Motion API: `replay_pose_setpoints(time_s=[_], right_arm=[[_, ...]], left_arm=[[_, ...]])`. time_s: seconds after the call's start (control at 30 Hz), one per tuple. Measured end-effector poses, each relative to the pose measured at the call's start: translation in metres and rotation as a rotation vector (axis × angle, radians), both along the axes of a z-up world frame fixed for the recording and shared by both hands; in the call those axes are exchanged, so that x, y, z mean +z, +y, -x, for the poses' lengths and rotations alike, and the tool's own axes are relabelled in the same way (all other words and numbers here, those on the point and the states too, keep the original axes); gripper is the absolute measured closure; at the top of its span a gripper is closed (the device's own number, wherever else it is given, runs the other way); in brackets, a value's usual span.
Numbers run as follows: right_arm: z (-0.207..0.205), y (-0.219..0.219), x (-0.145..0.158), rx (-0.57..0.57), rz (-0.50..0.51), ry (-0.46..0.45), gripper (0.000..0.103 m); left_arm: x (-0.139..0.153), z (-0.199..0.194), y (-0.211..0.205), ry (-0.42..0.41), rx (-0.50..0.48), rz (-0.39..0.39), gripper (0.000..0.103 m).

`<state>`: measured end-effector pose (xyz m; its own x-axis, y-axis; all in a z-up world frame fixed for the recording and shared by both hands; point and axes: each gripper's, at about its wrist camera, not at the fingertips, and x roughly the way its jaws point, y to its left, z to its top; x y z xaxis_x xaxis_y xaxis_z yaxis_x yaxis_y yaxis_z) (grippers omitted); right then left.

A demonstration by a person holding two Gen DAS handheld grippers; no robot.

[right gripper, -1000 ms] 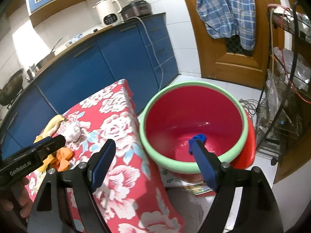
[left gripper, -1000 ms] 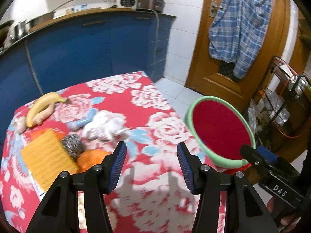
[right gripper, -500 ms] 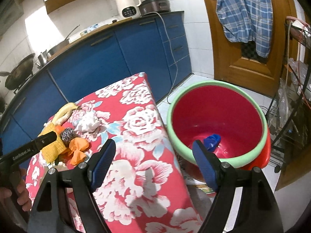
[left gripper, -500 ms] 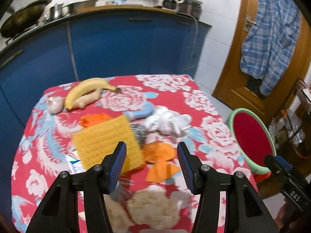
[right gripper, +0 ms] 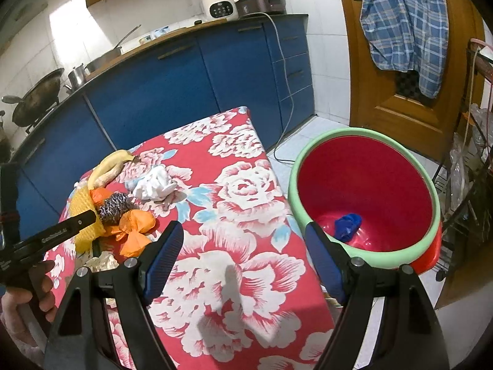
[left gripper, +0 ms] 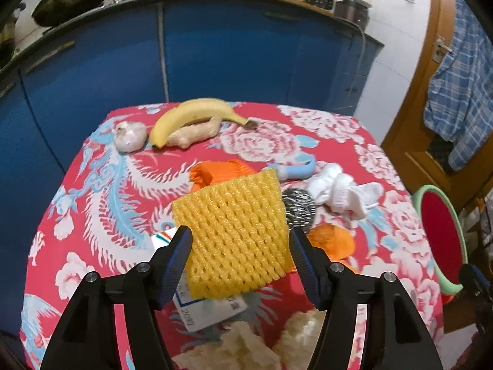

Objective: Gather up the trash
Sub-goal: 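Grasp the second yellow foam net with the left gripper, then grasp the orange mesh bag with the right gripper while the left gripper holds the foam net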

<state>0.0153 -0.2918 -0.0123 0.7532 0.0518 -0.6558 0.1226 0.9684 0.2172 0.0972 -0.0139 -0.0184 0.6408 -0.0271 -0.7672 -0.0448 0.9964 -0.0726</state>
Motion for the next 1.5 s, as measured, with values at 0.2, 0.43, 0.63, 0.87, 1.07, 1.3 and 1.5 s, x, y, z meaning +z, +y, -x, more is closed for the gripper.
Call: replay_pose_setpoints(time_s=[0.2, 0.43, 0.63, 0.87, 1.07, 1.3, 1.5], right_arm=[[-0.008, 0.011, -0.002, 0.029, 0.008, 0.013, 0.021], [-0.019, 0.033, -0.005, 0.081, 0.013, 0.022, 0.021], [-0.032, 0.060, -0.007, 0.160, 0.026, 0.029, 0.021], [-0.050, 0.093, -0.016, 0.257, 0.026, 0.072, 0.028], [-0.065, 0.115, -0.031, 0.329, 0.033, 0.129, 0.040], [-0.075, 0.135, -0.044, 0.385, 0.051, 0.173, 0.051], [-0.079, 0.141, -0.051, 0.395, 0.060, 0.190, 0.077]], left_arm=[[-0.009, -0.004, 0.014, 0.030, 0.034, 0.034, 0.036], [-0.018, -0.004, 0.025, 0.053, 0.023, 0.096, 0.043], [-0.019, -0.002, 0.028, 0.051, -0.020, 0.137, 0.066], [-0.020, 0.000, 0.037, 0.044, -0.027, 0.177, 0.073], [-0.021, 0.002, 0.044, 0.039, -0.044, 0.211, 0.076], [-0.023, 0.002, 0.049, 0.030, -0.060, 0.237, 0.076], [-0.023, 0.003, 0.051, 0.025, -0.070, 0.254, 0.077]])
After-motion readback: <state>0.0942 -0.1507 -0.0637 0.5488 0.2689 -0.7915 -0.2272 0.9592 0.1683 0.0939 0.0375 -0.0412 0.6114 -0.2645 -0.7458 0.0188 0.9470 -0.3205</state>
